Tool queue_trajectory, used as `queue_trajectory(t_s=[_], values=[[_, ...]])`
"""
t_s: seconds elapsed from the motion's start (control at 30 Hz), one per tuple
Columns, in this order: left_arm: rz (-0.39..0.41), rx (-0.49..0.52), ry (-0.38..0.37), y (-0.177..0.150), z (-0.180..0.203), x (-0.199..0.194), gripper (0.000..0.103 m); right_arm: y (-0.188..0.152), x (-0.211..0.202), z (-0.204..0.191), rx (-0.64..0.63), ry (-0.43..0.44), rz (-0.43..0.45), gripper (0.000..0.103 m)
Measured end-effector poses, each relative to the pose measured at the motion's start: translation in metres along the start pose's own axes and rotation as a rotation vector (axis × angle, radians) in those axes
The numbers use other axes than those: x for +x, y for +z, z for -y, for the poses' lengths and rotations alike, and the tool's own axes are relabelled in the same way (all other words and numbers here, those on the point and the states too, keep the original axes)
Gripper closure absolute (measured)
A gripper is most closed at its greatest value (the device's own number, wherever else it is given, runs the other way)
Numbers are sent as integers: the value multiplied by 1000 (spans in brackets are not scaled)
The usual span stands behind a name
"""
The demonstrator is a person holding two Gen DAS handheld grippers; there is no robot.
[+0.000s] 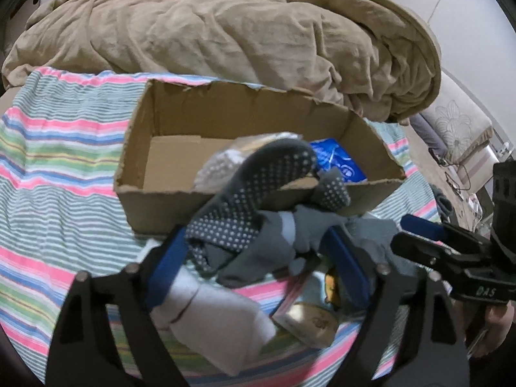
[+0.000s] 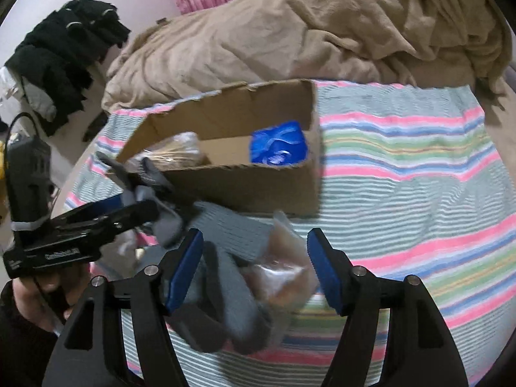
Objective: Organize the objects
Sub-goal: 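Grasp the grey gloves with the right gripper and lift them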
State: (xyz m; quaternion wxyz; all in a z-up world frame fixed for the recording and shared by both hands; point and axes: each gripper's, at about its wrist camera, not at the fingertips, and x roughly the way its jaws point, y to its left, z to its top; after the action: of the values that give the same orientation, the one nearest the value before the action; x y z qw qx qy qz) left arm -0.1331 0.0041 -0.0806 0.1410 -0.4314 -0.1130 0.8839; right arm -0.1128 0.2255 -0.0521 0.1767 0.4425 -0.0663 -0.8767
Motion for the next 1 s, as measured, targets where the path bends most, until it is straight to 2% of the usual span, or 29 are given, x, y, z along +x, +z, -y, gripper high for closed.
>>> queue_trajectory(t_s=[0.03,0.1,0.2,0.33,0.43,0.47,0.53,0.57,0.6,0.67,0.73,0.83,1.0], values=[[-2,-2,-2,-1,0,0,29,1,0,-4,-12,2,1,33],[2,-6,-7,-2,-2,0,40,0,-1,-10,-33,14,-8,33],[3,-17,-20,-4,-3,-1,47,-4,0,-20,-54,45,-23,33],[-1,-16,-33,-8,-2,-6,59,-6,9,-34,-74,30,-37,33],[-2,-16,-38,-12,-2,-13,70,-10,14,-47,-109,35,-46,36],[-1,-17,-40,-14,-2,-15,78,-13,18,-53,-138,22,-57,37],[5,-18,-45,-16,-2,-20,78,-16,24,-56,-155,0,-69,40],[9,-16,-45,-17,-2,-23,79,-17,24,-55,-142,10,-68,45],[13,-14,-46,-18,-1,-25,80,-16,25,-51,-115,48,-83,56],[18,-17,-55,-19,-1,-29,81,-16,23,-49,-101,56,-83,61],[25,-19,-59,-18,0,-32,81,-16,16,-48,-105,59,-72,73],[51,-13,-71,-14,4,-44,82,-14,1,-47,-97,53,-39,79],[103,-6,-83,-7,9,-70,82,-8,-23,-48,-106,56,2,81]])
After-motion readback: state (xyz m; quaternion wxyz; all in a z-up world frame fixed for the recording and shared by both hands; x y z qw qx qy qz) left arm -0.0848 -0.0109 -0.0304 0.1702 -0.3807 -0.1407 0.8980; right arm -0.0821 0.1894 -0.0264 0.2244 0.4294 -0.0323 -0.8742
